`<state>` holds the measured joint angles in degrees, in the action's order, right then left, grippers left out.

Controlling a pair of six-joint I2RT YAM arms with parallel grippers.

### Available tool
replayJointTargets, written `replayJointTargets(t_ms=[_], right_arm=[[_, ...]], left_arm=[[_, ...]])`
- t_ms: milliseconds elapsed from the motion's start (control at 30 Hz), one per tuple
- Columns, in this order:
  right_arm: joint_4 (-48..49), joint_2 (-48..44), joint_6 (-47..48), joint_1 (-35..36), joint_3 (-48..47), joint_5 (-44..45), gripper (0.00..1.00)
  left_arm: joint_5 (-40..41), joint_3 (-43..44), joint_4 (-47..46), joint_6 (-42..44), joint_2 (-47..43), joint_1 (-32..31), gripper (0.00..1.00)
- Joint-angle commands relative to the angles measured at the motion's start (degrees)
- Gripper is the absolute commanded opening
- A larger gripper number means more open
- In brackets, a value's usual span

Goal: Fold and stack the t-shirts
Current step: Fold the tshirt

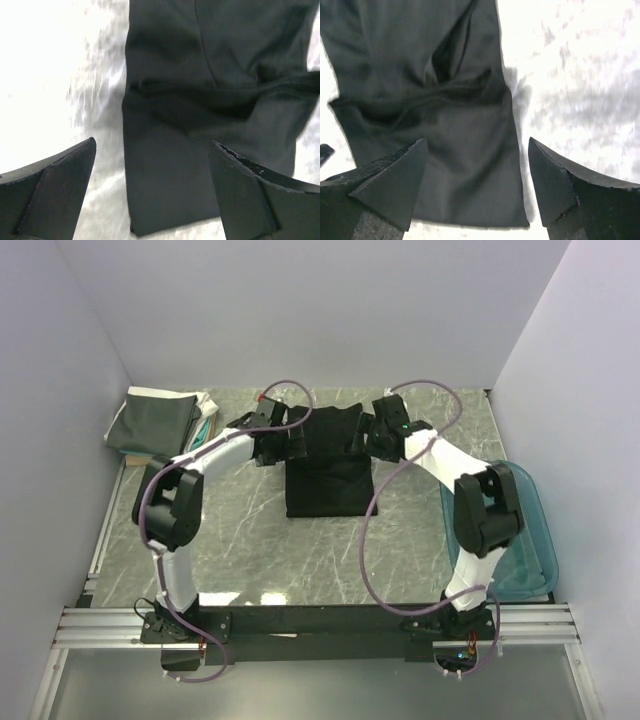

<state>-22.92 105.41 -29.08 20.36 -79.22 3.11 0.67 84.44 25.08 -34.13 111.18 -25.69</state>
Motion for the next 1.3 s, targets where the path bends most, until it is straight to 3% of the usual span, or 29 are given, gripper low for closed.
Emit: replayJointTargets(t_ms=[0, 167, 333, 467, 600, 767, 967, 1033, 1133, 1267], right_arm=[[2.5, -10.0, -1.4, 0.3, 8.5, -1.3, 0.87], [8.4, -15.9, 0.2, 2.6, 18.7, -11.8, 0.89], [9.3, -11.6, 3.1, 9.1, 16.9, -17.1, 0.90], [10.3, -2.8, 3.7, 13.6, 9.0, -21.0, 0.90], [11.3, 5.7, 1.8, 13.8, 0.8, -21.1, 0.90], [8.1, 17.4, 2.4, 12.5, -16.1, -14.3, 0.91], [2.3, 26.0, 2.4, 8.3, -32.3, -14.9, 0.91], [1.2, 24.9, 2.9, 7.9, -32.6, -15.2, 0.91], [3.0, 17.1, 2.0, 7.9, -25.9, -9.1, 0.92], [7.9, -1.0, -1.8, 6.2, -7.1, -0.8, 0.96]], left_arm=[[-2.5, -7.0, -2.1, -1.8, -10.2, -0.1, 0.99], [-3.0, -20.7, -5.9, -5.5, -20.4, -1.4, 0.99], [-1.1, -34.9, -5.7, -9.9, -32.1, -2.4, 0.99], [-0.8, -42.2, -4.3, -13.2, -39.1, -2.5, 0.99], [-0.8, -47.3, -3.7, -14.7, -45.2, -2.6, 0.99], [-1.5, -48.8, -4.3, -15.4, -46.9, -2.7, 0.99], [-3.1, -48.5, -6.7, -15.0, -46.0, -2.8, 0.99], [-3.2, -47.7, -7.3, -15.0, -44.7, -2.8, 0.99], [-3.7, -45.7, -8.7, -14.6, -42.3, -2.8, 0.99], [-2.8, -43.3, -10.5, -13.9, -38.6, -2.8, 1.00]])
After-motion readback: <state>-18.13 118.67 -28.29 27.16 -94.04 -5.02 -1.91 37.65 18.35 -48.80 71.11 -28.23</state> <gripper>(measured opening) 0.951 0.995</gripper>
